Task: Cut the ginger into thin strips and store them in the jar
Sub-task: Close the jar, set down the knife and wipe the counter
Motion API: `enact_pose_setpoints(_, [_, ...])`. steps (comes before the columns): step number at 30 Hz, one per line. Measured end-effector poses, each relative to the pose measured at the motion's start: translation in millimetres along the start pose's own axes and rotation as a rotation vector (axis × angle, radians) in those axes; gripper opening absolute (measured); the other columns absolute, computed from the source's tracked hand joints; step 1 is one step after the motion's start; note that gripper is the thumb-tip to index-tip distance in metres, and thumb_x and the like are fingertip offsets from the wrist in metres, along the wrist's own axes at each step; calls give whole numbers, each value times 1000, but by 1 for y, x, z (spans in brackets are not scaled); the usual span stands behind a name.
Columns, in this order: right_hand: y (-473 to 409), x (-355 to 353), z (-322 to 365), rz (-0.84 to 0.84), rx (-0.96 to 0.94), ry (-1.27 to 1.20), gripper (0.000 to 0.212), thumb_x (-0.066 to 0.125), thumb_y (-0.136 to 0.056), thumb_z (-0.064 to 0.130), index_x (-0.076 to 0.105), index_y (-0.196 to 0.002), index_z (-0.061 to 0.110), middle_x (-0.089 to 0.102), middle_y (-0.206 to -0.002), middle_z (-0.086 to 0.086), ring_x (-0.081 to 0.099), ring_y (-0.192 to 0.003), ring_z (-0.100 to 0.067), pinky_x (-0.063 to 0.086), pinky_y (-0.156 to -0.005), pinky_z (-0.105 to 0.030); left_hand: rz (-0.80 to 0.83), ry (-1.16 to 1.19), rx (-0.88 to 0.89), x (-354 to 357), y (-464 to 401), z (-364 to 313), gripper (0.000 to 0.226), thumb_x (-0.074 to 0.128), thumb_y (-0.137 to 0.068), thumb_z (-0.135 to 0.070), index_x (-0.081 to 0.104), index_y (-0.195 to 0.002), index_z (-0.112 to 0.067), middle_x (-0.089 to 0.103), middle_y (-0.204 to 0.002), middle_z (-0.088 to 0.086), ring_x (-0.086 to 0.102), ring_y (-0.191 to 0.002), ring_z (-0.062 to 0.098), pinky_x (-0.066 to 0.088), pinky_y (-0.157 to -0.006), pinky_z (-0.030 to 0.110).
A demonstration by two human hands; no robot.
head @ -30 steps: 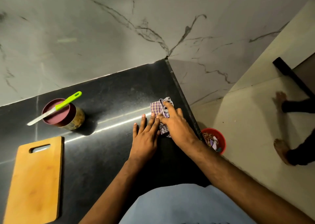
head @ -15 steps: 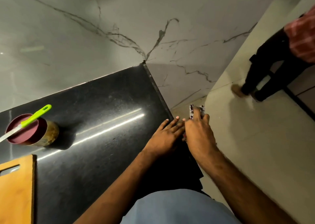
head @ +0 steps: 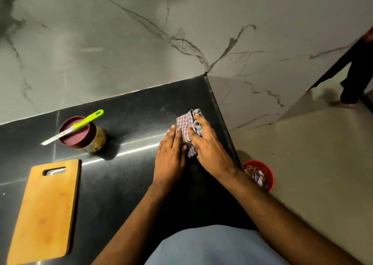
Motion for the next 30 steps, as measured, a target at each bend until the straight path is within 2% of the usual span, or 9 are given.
enact_pose_setpoints(3, [-15,17,0,18,-100,23,51,43,-98,43,22,-144,52,34,-149,6,42,-131,-11,40,-107,-37,42,-54,-89,-4,-5,19,60,37,-106,-36,19,-160,-21,11,-168,0,7,-155,24,17,-123,47])
enact_pose_setpoints(5, [-23,30,-14,86,-34,-1,50,45,-93,54,21,-135,64,43,-142,6,50,-123,-11,44,-102,-40,160,-126,-141,6,-9,27,59,32,-107,-39,8,-161,-30,1,-168,-9,-4,-155,22,9,-124,50])
enact_pose_setpoints(8, [-23,22,-28,142,34,24,54,49,-95,41,24,-142,50,49,-138,0,59,-111,-13,50,-94,-37,190,-189,-84,13,-23,17,58,27,-107,-40,4,-160,-35,-2,-167,-13,-8,-155,20,4,-122,52])
enact_pose_setpoints(12, [-6,-3,-46,100,217,-7,52,49,-92,2,38,-142,2,24,-151,-17,38,-130,-40,37,-103,-40,284,-176,57,28,-54,-15,57,27,-107,-39,6,-160,-35,-2,-167,-16,-10,-154,17,-1,-122,53])
enact_pose_setpoints(14, [5,-13,-54,14,328,-77,50,51,-91,3,42,-140,2,26,-150,-17,37,-131,-38,35,-105,-36,348,-159,138,36,-62,-33,57,28,-107,-39,6,-160,-36,-2,-166,-19,-11,-154,16,0,-121,55])
enact_pose_setpoints(17, [28,-39,-69,-136,504,-129,48,54,-94,13,44,-141,14,30,-150,-6,47,-119,-17,36,-98,-14,480,-154,291,58,-65,-71,58,30,-107,-38,8,-160,-32,-1,-166,-17,-13,-154,18,-2,-120,57])
enact_pose_setpoints(21, [45,-63,-66,-211,477,79,40,60,-91,11,57,-131,12,21,-154,3,40,-124,-16,45,-95,-26,555,-188,500,87,-43,-110,57,37,-105,-38,23,-158,-24,15,-167,-8,-11,-154,20,-1,-121,57])
enact_pose_setpoints(26, [41,-62,-51,-235,427,-107,46,51,-96,18,45,-142,21,28,-150,5,41,-125,0,29,-94,1,412,-50,331,67,-36,-84,59,35,-106,-38,16,-160,-24,6,-168,-9,-14,-150,10,6,-124,50])
enact_pose_setpoints(30, [22,-43,-9,-242,174,-100,40,48,-95,9,53,-134,9,20,-157,-3,24,-140,-8,25,-114,-23,212,30,164,22,-28,-29,62,39,-106,-39,12,-160,-26,5,-168,-8,-3,-154,11,11,-122,42])
Point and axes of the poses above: each hand's wrist, its own y-axis away from the middle knuckle, its own x-axis out of the palm, z = x × y, the point moved 6 cm from there along -y, towards the middle knuckle
